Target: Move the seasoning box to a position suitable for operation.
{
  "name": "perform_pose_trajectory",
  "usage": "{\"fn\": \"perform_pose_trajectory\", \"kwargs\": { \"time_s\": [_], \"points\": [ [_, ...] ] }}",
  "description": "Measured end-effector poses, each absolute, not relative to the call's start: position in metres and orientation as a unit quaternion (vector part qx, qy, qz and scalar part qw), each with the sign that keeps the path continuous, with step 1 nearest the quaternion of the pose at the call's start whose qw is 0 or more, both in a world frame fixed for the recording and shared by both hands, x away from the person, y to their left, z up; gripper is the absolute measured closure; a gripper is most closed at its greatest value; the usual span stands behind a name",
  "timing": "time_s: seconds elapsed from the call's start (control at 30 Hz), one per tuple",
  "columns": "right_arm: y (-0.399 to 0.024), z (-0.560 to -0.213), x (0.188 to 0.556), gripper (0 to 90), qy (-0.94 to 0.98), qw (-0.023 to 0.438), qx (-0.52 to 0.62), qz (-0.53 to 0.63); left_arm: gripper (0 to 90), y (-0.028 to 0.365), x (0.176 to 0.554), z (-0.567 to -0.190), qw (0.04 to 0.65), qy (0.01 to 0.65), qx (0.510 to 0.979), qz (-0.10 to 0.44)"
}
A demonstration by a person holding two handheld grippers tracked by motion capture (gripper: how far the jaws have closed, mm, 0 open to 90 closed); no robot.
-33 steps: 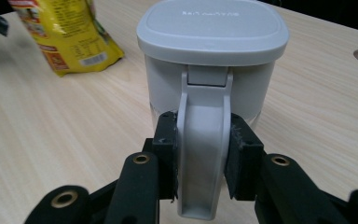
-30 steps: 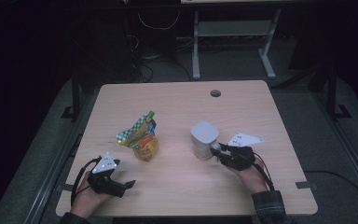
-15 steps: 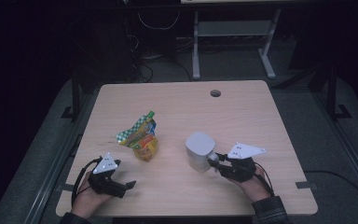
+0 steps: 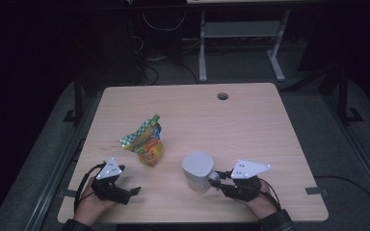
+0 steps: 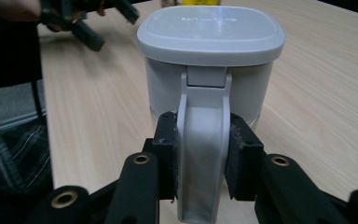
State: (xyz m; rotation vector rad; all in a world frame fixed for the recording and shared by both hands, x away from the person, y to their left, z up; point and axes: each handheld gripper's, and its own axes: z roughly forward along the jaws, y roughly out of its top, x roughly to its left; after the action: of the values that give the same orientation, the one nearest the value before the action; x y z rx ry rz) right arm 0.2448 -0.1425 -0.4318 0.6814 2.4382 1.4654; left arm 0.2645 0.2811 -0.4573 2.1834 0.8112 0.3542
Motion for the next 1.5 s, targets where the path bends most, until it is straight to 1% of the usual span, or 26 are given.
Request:
{"fn": "perform_pose_trajectory", "kwargs": {
  "time_s": [0.37,0.73,0.83,0.97,1.07,1.17,1.27,1.37,1.5],
  "points": [
    [-0.143,-0.435,0.247,68.1,0.833,0.091,0.211,0.503,0.0,0.28,0.265,-0.458,0.38,0.316,0.859,0.138],
    [-0.141,-0.439,0.25,67.0,0.842,0.089,0.206,0.49,0.0,0.28,0.264,-0.458,0.377,0.314,0.86,0.14],
    [-0.142,-0.44,0.25,57.7,0.842,0.086,0.216,0.486,0.0,0.28,0.264,-0.457,0.38,0.317,0.857,0.142],
    [-0.147,-0.438,0.248,50.1,0.839,0.087,0.228,0.487,0.0,0.281,0.264,-0.457,0.38,0.316,0.857,0.144],
    [-0.155,-0.438,0.244,46.7,0.837,0.085,0.238,0.486,0.0,0.281,0.264,-0.457,0.379,0.317,0.858,0.144],
    [-0.163,-0.438,0.238,46.0,0.832,0.087,0.252,0.486,0.0,0.28,0.264,-0.457,0.382,0.319,0.855,0.144],
    [-0.168,-0.438,0.235,49.6,0.829,0.086,0.259,0.488,0.0,0.28,0.263,-0.457,0.383,0.321,0.855,0.144],
    [-0.171,-0.438,0.23,59.7,0.828,0.08,0.266,0.486,0.0,0.281,0.263,-0.456,0.379,0.318,0.857,0.145],
    [-0.171,-0.437,0.226,77.8,0.832,0.077,0.256,0.487,0.0,0.281,0.263,-0.456,0.379,0.318,0.857,0.144]
  ]
}}
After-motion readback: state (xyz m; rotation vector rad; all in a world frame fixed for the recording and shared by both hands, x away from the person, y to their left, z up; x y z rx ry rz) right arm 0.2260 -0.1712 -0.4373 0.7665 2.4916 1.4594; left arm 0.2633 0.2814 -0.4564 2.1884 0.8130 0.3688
